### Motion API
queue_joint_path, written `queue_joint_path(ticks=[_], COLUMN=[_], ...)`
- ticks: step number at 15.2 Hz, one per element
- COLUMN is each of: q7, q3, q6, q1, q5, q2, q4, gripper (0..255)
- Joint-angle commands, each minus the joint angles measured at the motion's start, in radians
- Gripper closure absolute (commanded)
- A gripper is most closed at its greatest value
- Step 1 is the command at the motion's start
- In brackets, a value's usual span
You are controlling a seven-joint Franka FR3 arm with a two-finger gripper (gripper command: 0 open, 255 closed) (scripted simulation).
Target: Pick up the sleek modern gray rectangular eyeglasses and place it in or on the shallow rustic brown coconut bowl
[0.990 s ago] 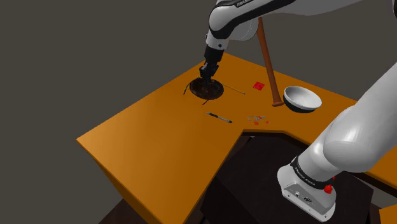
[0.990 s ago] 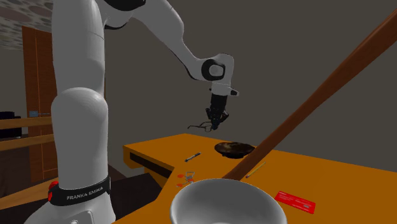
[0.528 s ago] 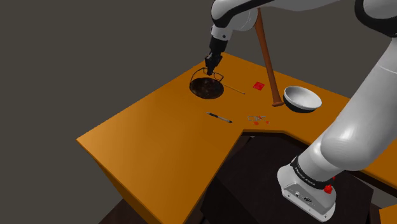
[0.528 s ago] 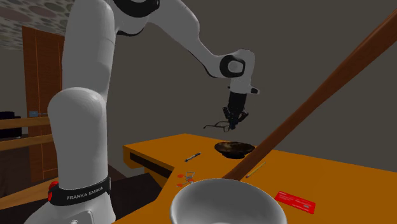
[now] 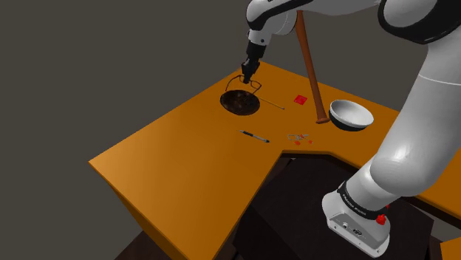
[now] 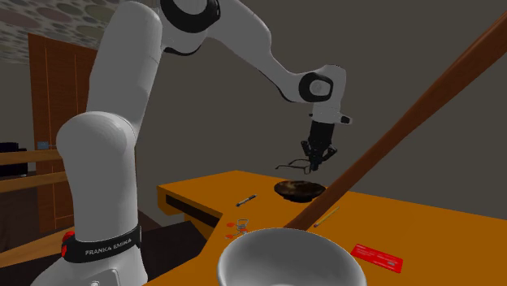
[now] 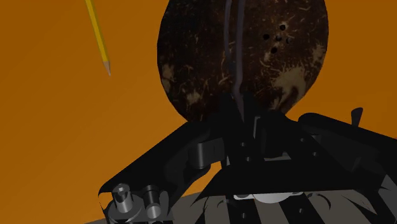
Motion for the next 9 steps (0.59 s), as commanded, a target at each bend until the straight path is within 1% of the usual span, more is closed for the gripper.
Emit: queue_joint_path(ticks=[1,9], q7=[-0.006,-0.031], q3=[0.001,0.006], q6=[0.02,0.109], q1=[-0.001,-0.001], q5=[0.004,0.02], q2=[0.013,0.063], q4=[-0.007,-0.049], gripper=[255,255])
